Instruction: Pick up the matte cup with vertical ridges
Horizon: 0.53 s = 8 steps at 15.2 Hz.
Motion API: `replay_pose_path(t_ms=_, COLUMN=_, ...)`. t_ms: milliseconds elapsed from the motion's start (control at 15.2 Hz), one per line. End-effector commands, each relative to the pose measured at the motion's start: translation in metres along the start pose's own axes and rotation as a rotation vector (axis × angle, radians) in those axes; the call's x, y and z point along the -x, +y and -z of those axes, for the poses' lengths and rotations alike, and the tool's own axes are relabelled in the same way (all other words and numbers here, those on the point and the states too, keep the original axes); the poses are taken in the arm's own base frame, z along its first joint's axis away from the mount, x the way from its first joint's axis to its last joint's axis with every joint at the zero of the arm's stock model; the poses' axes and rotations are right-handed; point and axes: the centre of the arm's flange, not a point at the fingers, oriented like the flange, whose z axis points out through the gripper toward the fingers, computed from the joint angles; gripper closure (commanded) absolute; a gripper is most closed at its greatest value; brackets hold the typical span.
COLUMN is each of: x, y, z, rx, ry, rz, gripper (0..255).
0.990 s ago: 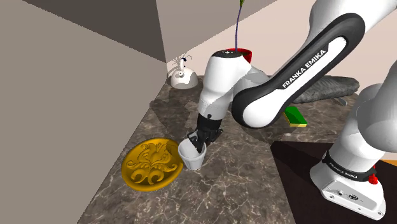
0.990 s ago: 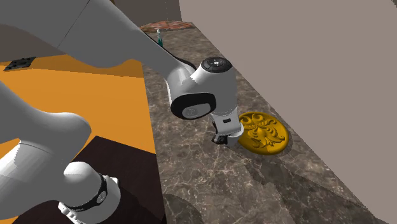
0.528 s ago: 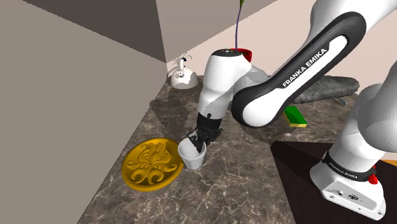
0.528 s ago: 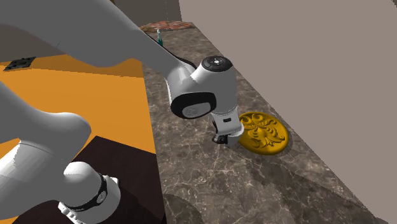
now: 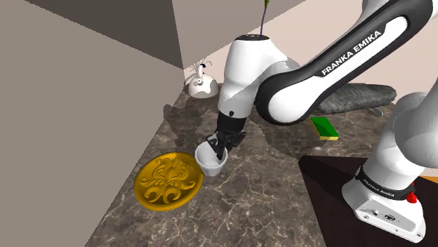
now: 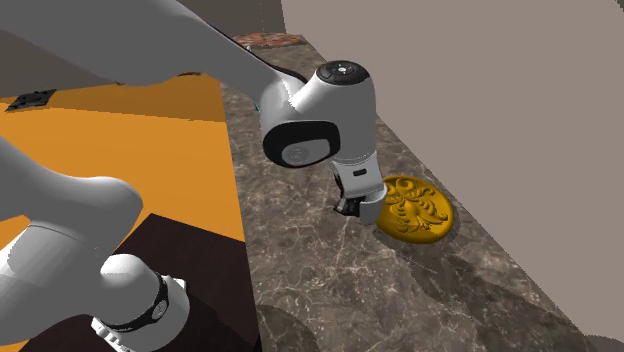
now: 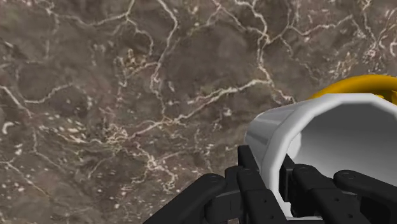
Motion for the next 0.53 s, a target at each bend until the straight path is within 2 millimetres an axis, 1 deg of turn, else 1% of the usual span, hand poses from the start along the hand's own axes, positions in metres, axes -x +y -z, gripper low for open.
replay_pose_path(t_ms=0, x=0.0, y=-0.004, z=0.01, rx=0.0, ry=0.0, rz=0.0, gripper=255)
replay_pose_path(t_ms=330, x=-0.003, y=-0.009, z=0.035, rx=0.0, ry=0.0, rz=0.0, gripper=255)
replay_pose_path(t_ms=462, x=-0.003, y=-0.009, z=0.036, rx=0.0, ry=0.0, rz=0.0, gripper=255)
